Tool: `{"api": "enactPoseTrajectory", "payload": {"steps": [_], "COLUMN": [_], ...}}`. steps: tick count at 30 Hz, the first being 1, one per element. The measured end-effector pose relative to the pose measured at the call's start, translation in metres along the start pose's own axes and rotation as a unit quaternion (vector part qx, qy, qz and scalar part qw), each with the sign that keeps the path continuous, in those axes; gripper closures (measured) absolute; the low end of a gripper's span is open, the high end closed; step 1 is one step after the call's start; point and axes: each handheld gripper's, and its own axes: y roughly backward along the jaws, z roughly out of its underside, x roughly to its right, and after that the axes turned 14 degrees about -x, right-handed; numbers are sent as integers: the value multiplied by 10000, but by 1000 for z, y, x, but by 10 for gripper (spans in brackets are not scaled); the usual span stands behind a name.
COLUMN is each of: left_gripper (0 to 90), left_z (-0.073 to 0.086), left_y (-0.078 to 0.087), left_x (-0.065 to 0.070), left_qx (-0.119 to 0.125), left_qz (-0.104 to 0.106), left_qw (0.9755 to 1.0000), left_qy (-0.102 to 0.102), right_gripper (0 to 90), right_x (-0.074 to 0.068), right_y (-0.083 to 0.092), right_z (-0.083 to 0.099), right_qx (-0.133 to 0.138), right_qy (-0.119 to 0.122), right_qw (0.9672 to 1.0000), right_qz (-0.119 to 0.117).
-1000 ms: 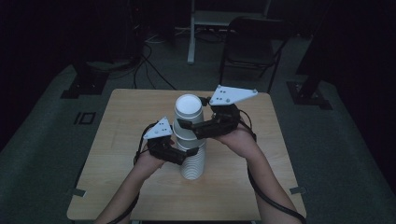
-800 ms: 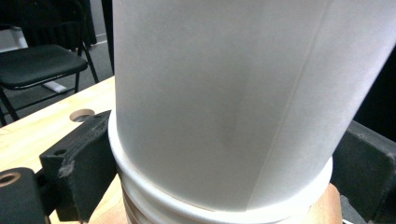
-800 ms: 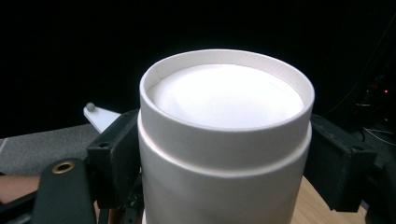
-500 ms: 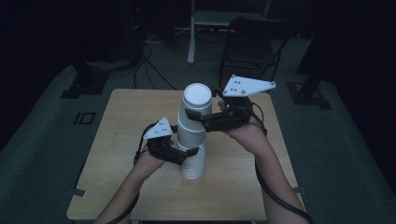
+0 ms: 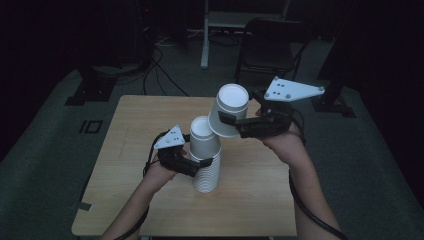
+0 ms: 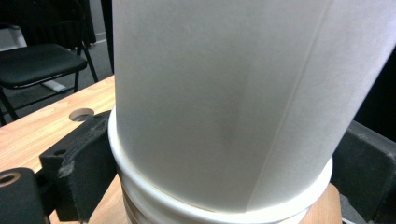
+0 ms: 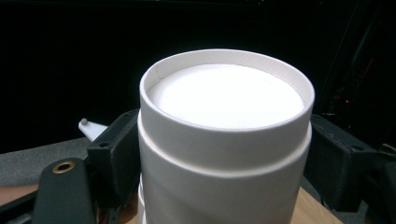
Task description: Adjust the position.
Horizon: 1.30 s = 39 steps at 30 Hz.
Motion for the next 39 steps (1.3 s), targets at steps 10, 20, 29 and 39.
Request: {"api": "enactPoseTrajectory", "payload": {"steps": [10, 20, 29, 39], "left_gripper": [51, 49, 33, 24], "left_z": [0, 1, 0, 12], "left_y": [0, 1, 6, 34], "left_x": [0, 0, 3, 11], "left_qx": [-3, 5, 42, 183], "left_qz": [7, -6, -27, -270], "left_qw": [10000, 10000, 9999, 9992], "left_qy": [-11, -13, 105, 228], "right_gripper": [206, 206, 206, 206], "right_x": [3, 8, 13, 15], "right_y": [7, 13, 11, 16], "right_z": [21, 47, 72, 97], "right_qx": [-30, -141, -276, -373], "right_qy": [-89, -219, -380, -520], "right_qw": [9999, 9994, 9986, 9975], "right_qz": [133, 231, 231, 297]}}
